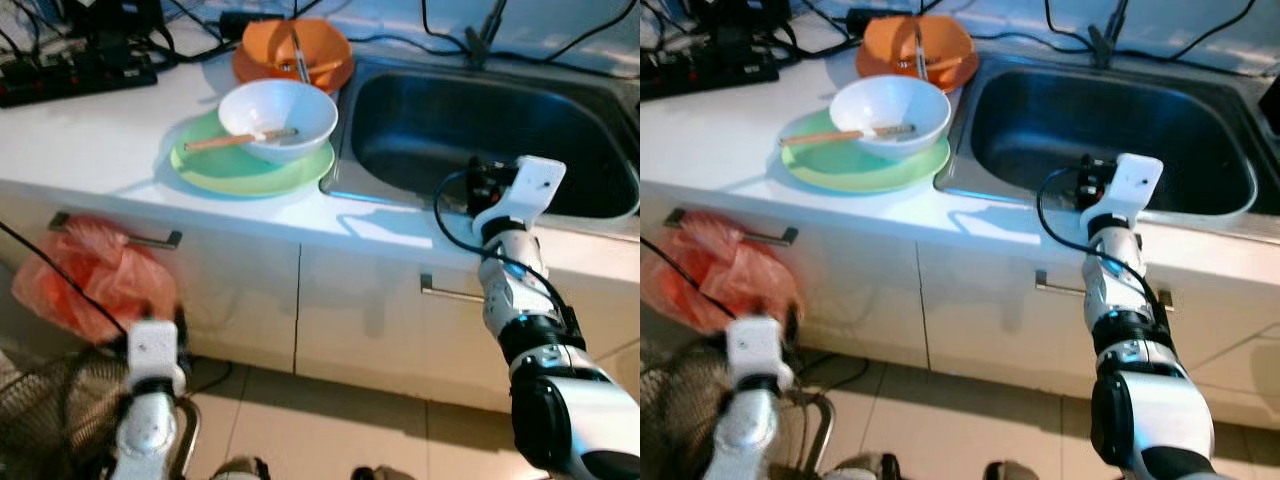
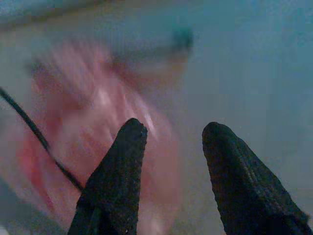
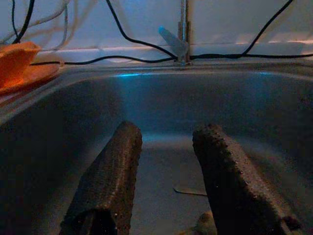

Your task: Kitchen organization

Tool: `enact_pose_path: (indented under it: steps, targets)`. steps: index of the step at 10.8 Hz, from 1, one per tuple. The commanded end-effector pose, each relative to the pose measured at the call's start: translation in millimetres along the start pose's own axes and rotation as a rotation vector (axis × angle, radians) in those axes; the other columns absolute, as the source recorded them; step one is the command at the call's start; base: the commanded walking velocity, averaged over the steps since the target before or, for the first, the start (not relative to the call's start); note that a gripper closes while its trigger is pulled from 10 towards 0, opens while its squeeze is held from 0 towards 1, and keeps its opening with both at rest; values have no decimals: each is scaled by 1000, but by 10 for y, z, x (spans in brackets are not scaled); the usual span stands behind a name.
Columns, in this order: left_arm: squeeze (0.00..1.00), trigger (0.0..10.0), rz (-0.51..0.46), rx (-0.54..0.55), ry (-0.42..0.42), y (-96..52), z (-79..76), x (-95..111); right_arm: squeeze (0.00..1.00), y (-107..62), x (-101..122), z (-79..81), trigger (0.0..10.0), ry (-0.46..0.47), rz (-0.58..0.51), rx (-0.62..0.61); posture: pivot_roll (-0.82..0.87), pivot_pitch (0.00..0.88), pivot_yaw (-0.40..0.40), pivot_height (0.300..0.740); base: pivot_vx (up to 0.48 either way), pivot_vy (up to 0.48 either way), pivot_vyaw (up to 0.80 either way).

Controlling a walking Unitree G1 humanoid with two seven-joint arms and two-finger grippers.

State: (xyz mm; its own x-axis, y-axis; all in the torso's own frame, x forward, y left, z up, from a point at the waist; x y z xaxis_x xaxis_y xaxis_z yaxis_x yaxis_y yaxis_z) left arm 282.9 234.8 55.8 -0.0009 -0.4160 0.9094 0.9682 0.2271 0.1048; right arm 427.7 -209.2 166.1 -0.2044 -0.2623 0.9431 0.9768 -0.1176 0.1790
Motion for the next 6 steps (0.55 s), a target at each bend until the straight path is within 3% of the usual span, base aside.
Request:
enact_pose_path:
  steps: [1, 3, 6]
  targets:
    - [0, 10000, -74, 35, 24, 36, 94, 252, 0, -37, -143, -33, 10000, -2, 65, -1, 140, 140, -52, 740, 0, 0, 0]
    - [0, 10000, -224, 59, 64, 146, 137, 775, 0, -26, -144, -23, 10000, -5, 71, 2, 142, 144, -61, 740, 0, 0, 0]
    - [0, 10000, -339, 43, 55, 225, 120, 1288, 0, -26, -132, -42, 10000, -5, 68, 2, 139, 142, -64, 740, 0, 0, 0]
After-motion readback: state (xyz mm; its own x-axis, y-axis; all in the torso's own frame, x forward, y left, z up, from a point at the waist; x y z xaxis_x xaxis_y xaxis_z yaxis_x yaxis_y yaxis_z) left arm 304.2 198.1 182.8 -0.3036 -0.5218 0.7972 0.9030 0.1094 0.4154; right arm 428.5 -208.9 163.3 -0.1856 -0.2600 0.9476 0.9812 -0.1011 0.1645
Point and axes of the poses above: a point about 5 cm out from each wrist's last joint towards the gripper, its own y axis pointing out of the wrist towards the gripper, its own x axis along the axis of the wrist's last joint, z = x × y, the point moved 5 cm from there along y, pointing out of the wrist towards the gripper, and after that the axes turned 9 degrees about y, right-handed, at the moved point
